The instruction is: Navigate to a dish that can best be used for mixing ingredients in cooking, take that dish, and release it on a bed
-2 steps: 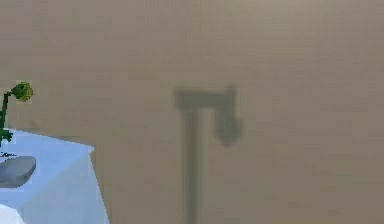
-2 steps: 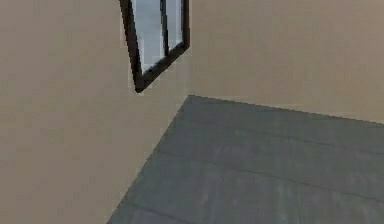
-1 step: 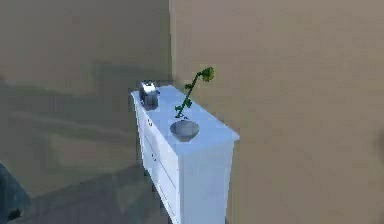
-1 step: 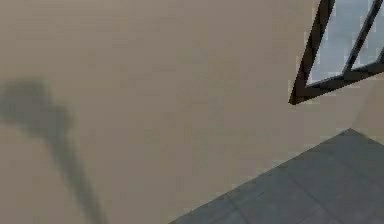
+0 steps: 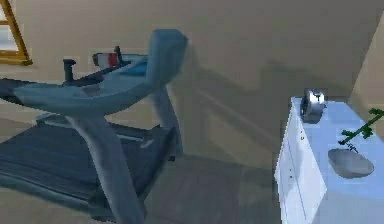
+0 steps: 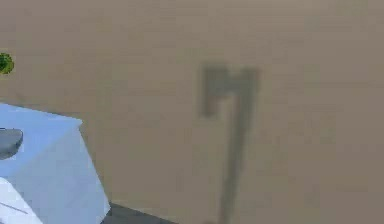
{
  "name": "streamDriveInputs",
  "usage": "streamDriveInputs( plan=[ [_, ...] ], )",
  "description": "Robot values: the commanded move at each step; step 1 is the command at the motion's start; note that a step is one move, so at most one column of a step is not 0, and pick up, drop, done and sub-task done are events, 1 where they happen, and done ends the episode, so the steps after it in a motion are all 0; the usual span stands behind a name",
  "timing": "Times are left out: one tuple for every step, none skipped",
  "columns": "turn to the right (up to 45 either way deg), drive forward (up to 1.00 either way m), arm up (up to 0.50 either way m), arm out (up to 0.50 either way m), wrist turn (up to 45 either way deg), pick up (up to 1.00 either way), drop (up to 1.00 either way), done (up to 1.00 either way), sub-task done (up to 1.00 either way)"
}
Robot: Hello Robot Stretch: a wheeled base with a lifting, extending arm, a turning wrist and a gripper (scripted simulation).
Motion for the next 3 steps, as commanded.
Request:
streamDriveInputs(
  plan=[
    [-42.0, 0.0, 0.0, 0.0, 0.0, 0.0, 0.0, 0.0, 0.0],
    [45.0, 0.0, 0.0, 0.0, 0.0, 0.0, 0.0, 0.0, 0.0],
    [12.0, 0.0, 0.0, 0.0, 0.0, 0.0, 0.0, 0.0, 0.0]
  ],
)
